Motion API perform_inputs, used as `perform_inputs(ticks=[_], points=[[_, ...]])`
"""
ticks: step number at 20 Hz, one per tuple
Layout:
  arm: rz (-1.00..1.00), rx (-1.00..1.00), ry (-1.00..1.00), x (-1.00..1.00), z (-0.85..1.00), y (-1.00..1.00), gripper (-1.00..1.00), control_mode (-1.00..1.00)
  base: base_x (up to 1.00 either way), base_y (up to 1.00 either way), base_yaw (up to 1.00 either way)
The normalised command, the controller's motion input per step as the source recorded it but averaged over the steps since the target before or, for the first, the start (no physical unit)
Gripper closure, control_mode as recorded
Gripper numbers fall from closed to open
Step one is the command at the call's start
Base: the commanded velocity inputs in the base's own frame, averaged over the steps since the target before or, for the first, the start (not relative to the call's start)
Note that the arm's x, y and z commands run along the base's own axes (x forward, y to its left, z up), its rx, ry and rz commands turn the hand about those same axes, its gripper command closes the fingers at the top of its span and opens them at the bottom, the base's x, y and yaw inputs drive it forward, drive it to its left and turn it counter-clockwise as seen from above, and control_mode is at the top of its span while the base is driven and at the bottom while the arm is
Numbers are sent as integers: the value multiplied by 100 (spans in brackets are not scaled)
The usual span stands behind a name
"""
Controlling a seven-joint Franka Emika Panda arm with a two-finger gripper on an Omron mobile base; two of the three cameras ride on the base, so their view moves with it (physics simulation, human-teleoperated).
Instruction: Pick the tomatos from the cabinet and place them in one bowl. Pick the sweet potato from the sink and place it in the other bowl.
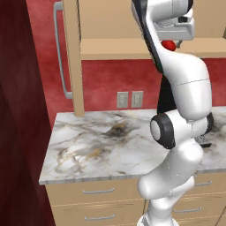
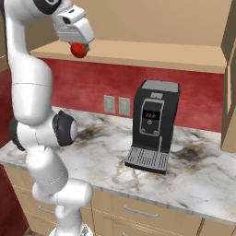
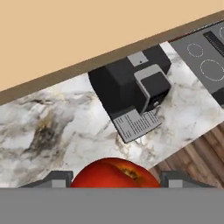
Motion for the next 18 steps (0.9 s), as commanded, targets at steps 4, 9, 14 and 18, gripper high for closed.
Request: perform_inputs(ticks=[4,9,14,18], points=[[0,0,-20,-100,-86,-1,100,-100,0,0,0],[0,0,-18,-100,-80,0,100,-100,0,0,0],[2,1,-11,-94,-68,0,100,-100,0,0,0],[8,5,-1,-76,-57,0,100,-100,0,0,0]])
